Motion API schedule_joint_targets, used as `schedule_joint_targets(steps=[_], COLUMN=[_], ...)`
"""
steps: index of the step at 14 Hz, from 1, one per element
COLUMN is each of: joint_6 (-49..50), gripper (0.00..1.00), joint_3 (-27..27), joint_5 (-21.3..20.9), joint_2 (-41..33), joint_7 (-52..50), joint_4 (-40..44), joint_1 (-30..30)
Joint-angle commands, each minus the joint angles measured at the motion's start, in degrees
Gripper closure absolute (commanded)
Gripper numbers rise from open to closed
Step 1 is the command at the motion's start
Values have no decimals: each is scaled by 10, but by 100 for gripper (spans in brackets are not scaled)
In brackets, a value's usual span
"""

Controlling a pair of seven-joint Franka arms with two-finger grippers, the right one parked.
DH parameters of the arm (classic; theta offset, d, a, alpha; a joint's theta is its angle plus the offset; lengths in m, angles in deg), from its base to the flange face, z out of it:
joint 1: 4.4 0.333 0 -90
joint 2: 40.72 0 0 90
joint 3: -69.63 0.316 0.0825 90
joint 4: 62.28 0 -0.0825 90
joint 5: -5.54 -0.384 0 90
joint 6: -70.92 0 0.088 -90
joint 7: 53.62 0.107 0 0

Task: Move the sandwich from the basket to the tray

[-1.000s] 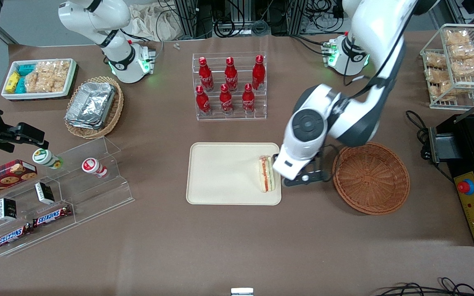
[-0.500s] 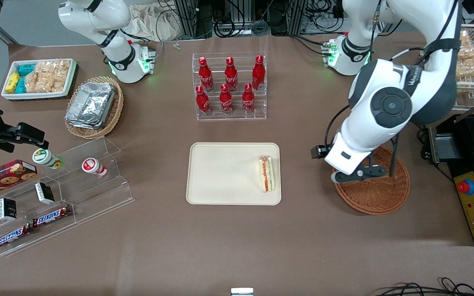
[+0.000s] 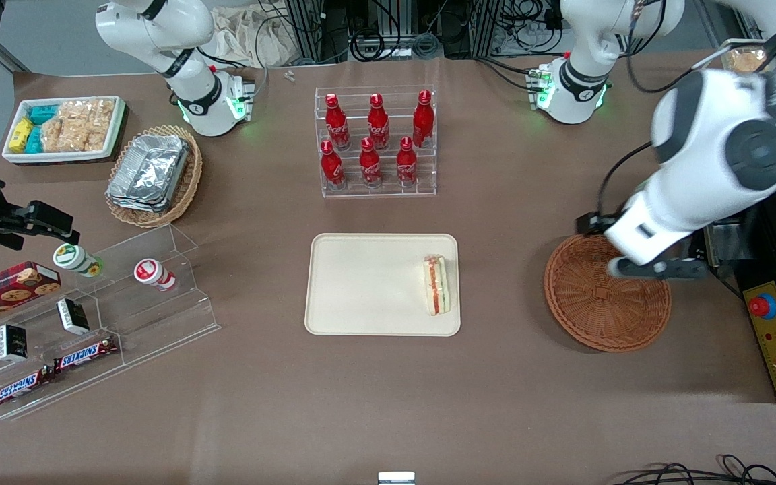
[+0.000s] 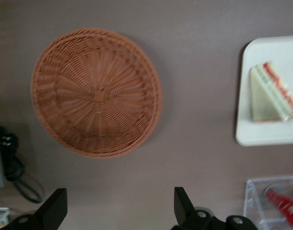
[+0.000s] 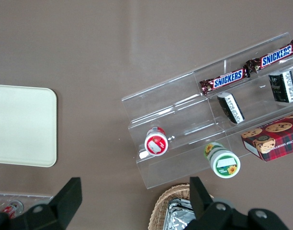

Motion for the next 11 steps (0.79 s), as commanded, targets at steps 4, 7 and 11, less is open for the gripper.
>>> schedule_joint_targets(steps=[4,7,11], joint_6=[1,13,34], gripper=[0,0,0], joint_3=[-95,-143,-186], joint_5=[-2,-3,-37], joint_2=[-46,-40,-22], joint_7=[57,57,73], joint_4=[-50,-28,19], joint_1=[115,170,197])
